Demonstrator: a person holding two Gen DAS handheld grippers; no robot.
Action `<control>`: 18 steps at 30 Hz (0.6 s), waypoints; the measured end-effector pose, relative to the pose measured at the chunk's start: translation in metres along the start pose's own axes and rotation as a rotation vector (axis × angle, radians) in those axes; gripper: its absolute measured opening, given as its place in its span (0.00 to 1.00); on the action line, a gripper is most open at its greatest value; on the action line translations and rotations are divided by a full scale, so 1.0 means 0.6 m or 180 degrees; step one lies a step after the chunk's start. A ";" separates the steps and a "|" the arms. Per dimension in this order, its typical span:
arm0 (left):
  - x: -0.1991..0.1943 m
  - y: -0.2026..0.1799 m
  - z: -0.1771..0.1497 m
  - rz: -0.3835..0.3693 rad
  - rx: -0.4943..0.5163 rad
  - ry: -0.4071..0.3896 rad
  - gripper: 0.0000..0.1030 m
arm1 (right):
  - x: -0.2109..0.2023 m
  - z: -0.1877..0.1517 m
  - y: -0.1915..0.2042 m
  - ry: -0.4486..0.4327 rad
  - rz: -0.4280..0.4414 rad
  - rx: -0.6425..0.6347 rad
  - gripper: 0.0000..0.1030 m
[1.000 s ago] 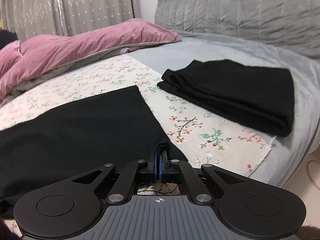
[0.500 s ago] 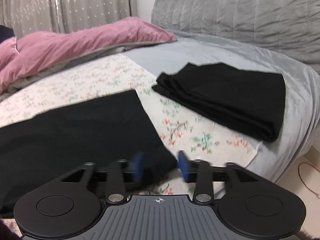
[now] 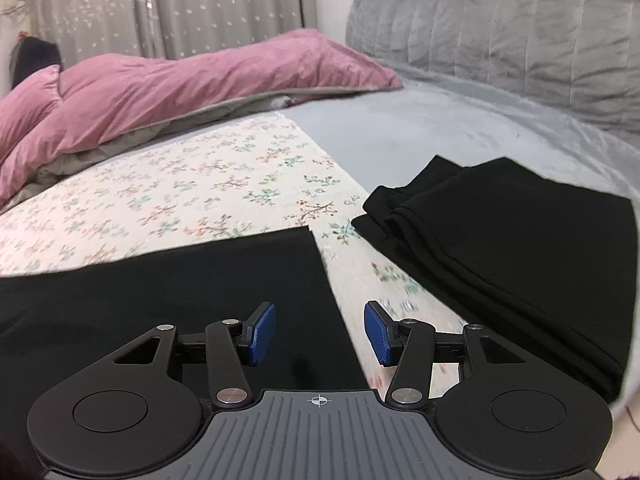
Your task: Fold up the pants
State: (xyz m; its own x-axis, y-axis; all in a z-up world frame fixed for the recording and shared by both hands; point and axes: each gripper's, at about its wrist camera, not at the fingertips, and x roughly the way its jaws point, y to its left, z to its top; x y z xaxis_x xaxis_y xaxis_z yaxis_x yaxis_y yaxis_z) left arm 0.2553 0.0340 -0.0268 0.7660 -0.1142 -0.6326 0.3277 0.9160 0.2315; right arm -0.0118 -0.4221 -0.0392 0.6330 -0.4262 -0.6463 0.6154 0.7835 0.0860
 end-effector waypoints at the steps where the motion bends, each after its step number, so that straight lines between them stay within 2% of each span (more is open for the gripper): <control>1: 0.023 0.010 0.008 0.0047 0.0009 0.0052 0.92 | 0.017 0.008 0.000 0.0020 0.0027 0.0046 0.47; 3: 0.057 0.023 0.016 0.0089 0.0019 0.0126 0.92 | 0.048 0.023 0.001 0.0044 0.0077 0.0108 0.47; 7: 0.122 0.056 0.021 0.0107 -0.0077 0.0309 0.92 | 0.107 0.044 -0.003 0.0105 -0.0032 0.0109 0.47; 11: 0.134 0.084 0.011 -0.0033 -0.0225 0.0319 0.91 | 0.136 0.052 -0.011 0.0155 0.0072 0.0145 0.46; 14: 0.146 0.103 0.011 -0.0160 -0.0375 0.0304 0.89 | 0.142 0.051 -0.012 0.0103 0.0196 0.0118 0.37; 15: 0.150 0.111 0.012 -0.0234 -0.0435 0.0299 0.88 | 0.143 0.050 -0.012 0.0089 0.0234 0.0120 0.31; 18: 0.164 0.129 0.010 -0.0458 -0.0641 0.0331 0.70 | 0.145 0.051 -0.012 0.0071 0.0415 0.0127 0.10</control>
State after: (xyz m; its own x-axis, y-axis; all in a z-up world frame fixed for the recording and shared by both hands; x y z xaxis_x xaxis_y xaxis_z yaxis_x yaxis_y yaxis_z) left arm 0.3594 0.0913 -0.0665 0.6551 -0.2181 -0.7234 0.3045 0.9525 -0.0114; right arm 0.0530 -0.4789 -0.0726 0.6985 -0.3114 -0.6443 0.5470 0.8128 0.2002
